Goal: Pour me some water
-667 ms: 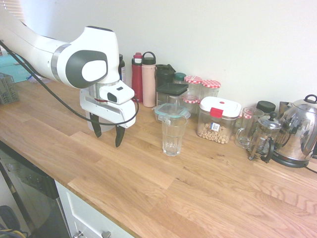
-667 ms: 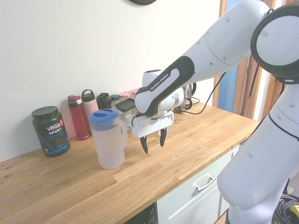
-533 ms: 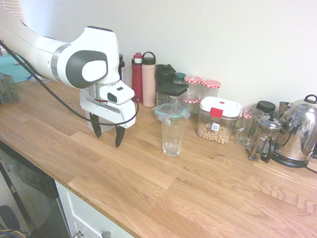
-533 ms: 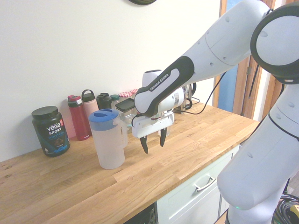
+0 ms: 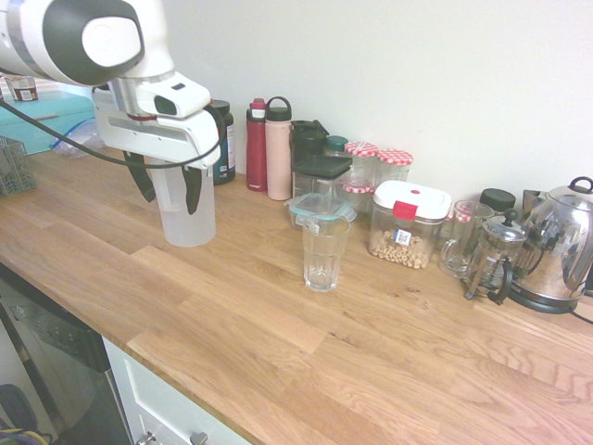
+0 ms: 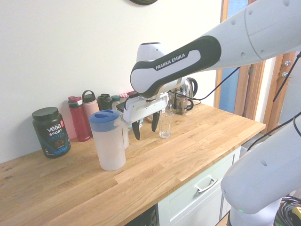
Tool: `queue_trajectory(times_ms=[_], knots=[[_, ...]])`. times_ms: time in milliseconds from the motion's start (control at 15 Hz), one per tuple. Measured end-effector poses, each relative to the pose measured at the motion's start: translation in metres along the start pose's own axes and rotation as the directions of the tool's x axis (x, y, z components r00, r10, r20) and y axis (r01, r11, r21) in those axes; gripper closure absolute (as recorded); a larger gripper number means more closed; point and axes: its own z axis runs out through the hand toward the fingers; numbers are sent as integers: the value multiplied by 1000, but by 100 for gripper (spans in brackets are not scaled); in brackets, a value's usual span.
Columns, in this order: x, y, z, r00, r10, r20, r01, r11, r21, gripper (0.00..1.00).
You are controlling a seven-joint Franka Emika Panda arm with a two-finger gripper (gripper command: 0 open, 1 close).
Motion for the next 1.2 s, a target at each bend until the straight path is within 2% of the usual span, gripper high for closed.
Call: queue_trajectory(times_ms=[333, 733, 800, 1200], knots=[[-10, -36, 0, 990, -102, -100, 110, 991, 80, 0], [-4, -76, 8, 970, -215, -109, 228, 967, 117, 0], [-1, -82, 9, 968, -223, -115, 237, 964, 121, 100], [5, -88, 16, 965, -235, -120, 249, 961, 118, 100]])
